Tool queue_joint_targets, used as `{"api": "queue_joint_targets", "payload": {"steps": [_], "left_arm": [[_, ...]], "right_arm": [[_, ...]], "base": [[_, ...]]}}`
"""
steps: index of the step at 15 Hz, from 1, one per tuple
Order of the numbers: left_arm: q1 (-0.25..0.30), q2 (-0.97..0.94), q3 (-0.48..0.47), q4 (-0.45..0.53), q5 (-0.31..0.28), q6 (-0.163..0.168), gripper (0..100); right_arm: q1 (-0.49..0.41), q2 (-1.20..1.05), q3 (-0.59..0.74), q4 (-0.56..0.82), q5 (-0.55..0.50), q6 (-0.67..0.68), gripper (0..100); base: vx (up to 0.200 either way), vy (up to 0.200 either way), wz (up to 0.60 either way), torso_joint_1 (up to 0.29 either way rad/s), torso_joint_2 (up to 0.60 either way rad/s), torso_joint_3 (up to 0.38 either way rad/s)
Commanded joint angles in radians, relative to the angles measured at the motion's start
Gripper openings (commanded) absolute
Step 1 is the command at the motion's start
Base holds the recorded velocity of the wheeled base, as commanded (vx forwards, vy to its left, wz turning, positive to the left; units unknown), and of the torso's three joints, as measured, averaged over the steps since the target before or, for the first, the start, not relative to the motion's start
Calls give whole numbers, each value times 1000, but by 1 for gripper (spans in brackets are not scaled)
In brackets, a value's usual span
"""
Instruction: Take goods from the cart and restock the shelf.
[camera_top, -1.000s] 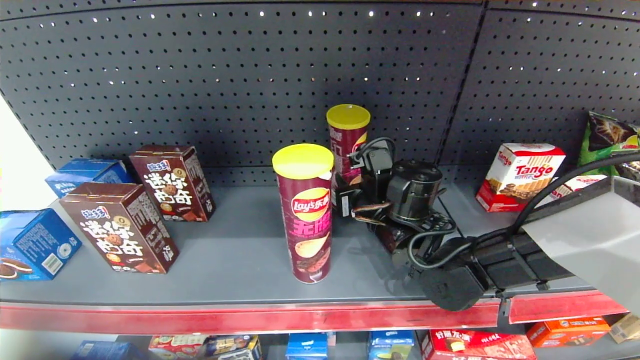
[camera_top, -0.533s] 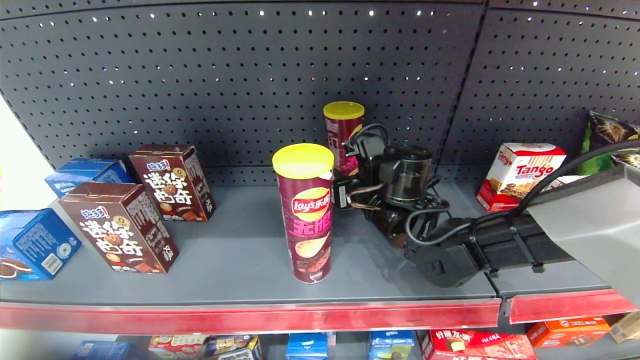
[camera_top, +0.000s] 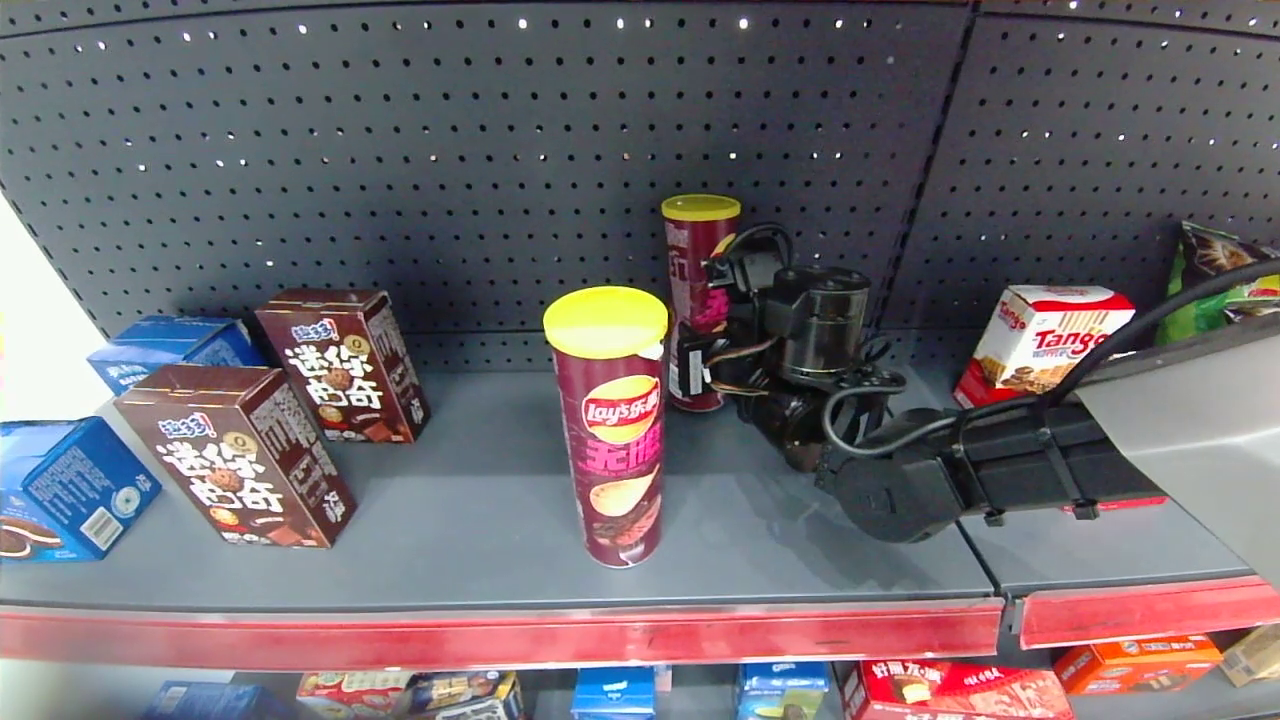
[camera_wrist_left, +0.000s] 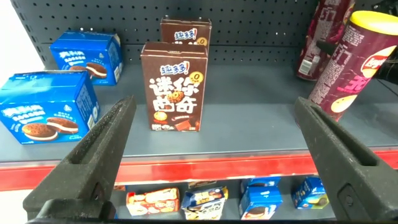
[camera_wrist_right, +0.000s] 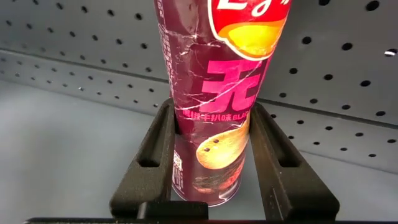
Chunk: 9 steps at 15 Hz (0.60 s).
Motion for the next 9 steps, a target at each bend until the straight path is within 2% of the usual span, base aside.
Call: {"api": "queue_joint_targets", "payload": {"steps": [1,9], "left_arm": [[1,-1,1,0,-1,-1,100],[-1,-2,3,0,-1,-1,100]], "right_arm": [[12,-22,17,-2,0,-1,0],[29,-73,103,-11,-2,12,0]], "base": [[0,0,0,0,0,0],[0,0,0,0,0,0]]}}
